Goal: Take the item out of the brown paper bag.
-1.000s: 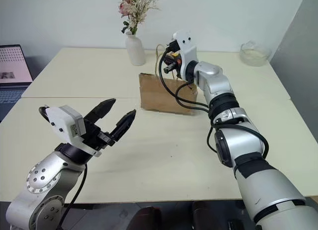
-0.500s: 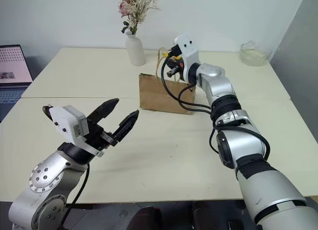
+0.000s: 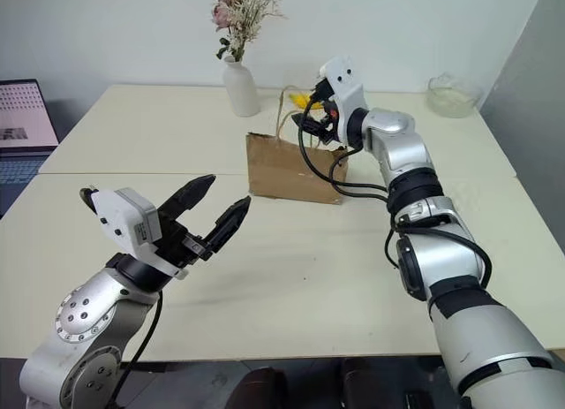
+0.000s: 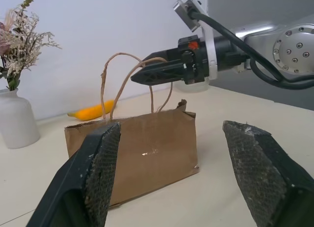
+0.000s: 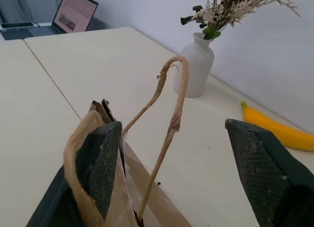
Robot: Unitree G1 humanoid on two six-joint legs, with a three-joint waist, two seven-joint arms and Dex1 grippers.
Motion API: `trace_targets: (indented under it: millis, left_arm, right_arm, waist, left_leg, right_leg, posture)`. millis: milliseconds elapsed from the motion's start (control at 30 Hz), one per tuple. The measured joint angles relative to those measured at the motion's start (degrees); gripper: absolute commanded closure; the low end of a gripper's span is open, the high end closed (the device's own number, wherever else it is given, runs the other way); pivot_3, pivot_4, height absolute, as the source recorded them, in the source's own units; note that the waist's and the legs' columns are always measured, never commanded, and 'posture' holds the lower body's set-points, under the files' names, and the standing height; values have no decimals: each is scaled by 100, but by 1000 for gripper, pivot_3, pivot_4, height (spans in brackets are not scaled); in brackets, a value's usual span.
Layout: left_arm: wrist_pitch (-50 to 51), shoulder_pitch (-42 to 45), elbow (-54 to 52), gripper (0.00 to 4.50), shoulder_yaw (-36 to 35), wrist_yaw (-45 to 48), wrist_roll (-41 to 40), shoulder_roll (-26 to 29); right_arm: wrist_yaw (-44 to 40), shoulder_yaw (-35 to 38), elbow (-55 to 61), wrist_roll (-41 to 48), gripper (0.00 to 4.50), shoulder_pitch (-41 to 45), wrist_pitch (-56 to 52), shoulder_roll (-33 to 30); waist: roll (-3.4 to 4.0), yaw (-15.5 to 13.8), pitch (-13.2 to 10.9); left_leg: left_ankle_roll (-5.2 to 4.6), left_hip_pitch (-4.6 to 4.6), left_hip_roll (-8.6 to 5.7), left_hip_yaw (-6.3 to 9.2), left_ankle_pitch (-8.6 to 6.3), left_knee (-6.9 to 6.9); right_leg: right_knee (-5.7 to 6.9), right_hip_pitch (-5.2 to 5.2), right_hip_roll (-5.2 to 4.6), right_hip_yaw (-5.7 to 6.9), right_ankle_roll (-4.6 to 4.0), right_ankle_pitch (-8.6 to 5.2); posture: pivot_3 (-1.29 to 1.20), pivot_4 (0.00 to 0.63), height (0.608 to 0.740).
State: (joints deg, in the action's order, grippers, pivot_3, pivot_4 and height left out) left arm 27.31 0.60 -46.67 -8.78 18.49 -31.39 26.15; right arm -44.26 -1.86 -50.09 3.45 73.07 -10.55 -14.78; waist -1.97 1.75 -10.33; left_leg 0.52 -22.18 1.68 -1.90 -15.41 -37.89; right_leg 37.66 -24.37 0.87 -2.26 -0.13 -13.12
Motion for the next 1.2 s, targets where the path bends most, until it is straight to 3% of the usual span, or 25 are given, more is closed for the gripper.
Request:
trace_targets:
  millis: [200,500,900,1200]
  left_arm:
    - [22,-18,5,1000,7,81,-27,5]
    - [101,-170,8,1000,-32,209,-34,134]
    - [110,-212,10,1000,-49,226,-34,140]
    - [109,-288,8,1000,-65,249,-34,195]
  right_arm:
    - [-421,-72,2069,91,1179,-1201,-775,-613]
    - [-352,-44,4289,575,1179,-2201,-1742,-845]
    - [-95,-66,4548,696,1179,-2311,-1899,-851]
    - [-868,-365,3989,954,1179,-1843,-1916,-852]
  waist:
    - [0,-6,0]
    - [1,14,-1]
    - [1,14,-1]
    - [1,18,-1]
  left_leg:
    - [0,-3,0,-3,0,0]
    - [0,12,0,-4,0,-3]
    - [0,11,0,-7,0,-1]
    - [0,13,1,-7,0,-2]
  right_leg:
    - [0,-1,-3,-2,17,-9]
    - [14,2,1,-4,17,-10]
    - [9,1,1,-7,17,-10]
    - [10,1,2,-6,17,-10]
  posture:
    - [0,150,740]
    - [0,150,740]
    - [0,150,740]
    - [0,150,740]
